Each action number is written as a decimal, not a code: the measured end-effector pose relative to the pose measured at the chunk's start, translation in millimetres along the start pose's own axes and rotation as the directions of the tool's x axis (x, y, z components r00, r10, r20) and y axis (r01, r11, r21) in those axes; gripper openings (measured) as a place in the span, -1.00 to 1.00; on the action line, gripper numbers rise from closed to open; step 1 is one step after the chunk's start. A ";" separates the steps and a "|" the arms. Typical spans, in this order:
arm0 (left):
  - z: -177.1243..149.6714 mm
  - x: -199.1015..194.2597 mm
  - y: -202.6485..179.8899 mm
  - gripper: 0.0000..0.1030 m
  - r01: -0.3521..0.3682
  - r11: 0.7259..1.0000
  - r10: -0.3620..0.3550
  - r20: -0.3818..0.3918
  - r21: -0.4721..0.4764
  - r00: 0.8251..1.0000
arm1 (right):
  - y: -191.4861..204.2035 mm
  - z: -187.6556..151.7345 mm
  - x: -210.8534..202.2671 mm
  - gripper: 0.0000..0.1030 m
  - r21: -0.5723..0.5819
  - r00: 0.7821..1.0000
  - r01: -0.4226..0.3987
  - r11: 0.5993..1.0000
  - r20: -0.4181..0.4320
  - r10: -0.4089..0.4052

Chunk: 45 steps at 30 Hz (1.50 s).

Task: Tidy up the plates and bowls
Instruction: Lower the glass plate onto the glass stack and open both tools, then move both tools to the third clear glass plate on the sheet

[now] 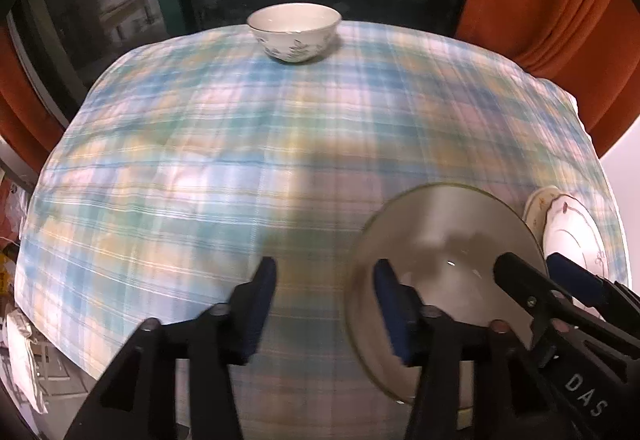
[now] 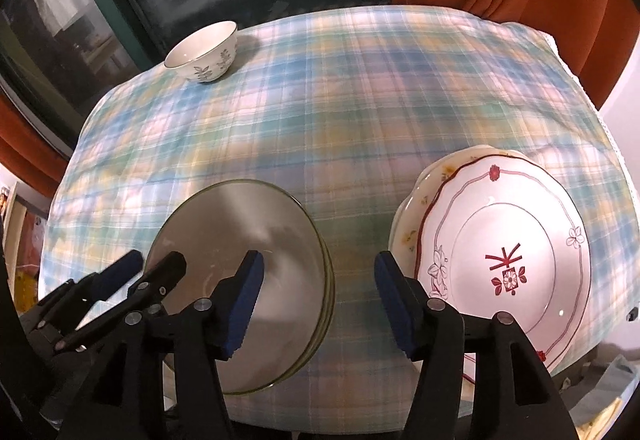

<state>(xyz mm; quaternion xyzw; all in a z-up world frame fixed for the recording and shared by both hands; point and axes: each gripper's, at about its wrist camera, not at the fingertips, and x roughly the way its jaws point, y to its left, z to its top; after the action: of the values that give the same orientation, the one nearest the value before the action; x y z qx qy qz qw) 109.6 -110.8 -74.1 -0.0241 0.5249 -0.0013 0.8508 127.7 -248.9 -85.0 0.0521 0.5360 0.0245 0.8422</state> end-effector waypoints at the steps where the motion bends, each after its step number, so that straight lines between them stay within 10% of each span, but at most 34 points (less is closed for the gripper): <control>1: 0.4 -0.8 3.2 0.15 -0.003 1.000 0.003 0.005 -0.002 1.000 | 1.0 0.7 -0.5 0.22 0.000 1.000 -0.002 1.000 0.002 0.002; 9: 13.1 -10.2 34.2 0.50 -0.022 1.000 0.022 0.040 -0.022 0.999 | 18.9 15.1 -1.0 0.39 -0.004 1.000 -0.001 1.000 0.027 0.001; 45: 237.0 56.1 111.0 0.45 0.041 0.996 -0.052 0.140 0.082 0.989 | 119.2 201.3 52.1 0.40 0.123 0.984 0.086 0.989 0.142 -0.103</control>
<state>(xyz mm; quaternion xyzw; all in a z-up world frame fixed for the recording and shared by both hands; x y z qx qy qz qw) 343.9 7.9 -22.8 -0.0026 0.4620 -0.0401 0.8860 333.8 -137.8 -33.7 0.0773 0.4745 -0.0509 0.8754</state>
